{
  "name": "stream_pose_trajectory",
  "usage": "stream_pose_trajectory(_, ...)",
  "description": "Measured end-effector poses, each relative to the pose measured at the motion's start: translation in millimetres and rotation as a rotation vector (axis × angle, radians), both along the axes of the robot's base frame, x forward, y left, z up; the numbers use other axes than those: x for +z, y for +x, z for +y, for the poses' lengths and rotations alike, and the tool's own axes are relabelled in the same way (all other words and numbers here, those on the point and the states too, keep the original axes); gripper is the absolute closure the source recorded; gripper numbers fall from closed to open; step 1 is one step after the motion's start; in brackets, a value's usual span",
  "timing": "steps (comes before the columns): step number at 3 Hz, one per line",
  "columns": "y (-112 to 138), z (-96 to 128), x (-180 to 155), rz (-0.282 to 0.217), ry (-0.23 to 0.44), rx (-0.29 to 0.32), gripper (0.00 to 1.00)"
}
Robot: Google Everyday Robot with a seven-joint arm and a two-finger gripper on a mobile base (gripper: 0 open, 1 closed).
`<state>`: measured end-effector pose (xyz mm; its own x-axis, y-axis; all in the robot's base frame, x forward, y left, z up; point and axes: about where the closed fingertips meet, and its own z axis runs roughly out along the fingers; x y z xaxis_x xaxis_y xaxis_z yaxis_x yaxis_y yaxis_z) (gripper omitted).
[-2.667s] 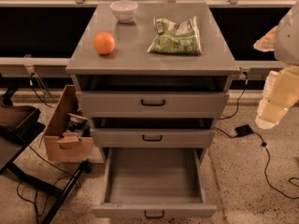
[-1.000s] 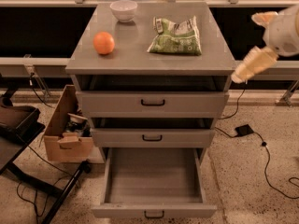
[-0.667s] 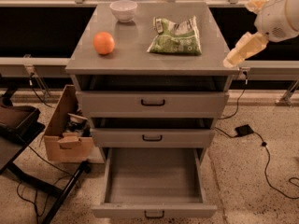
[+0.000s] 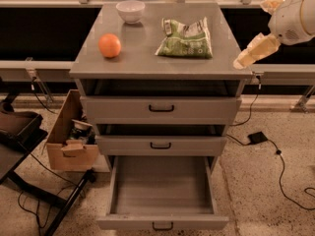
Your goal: Place green jalapeno chip bag into bottom drawer
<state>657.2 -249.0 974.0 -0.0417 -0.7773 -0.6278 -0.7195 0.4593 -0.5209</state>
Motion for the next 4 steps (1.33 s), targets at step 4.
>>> stream_pose_trajectory(4, 144.4, 79.2, -78.6, 0.132, 0.46, 0.016, 0.0)
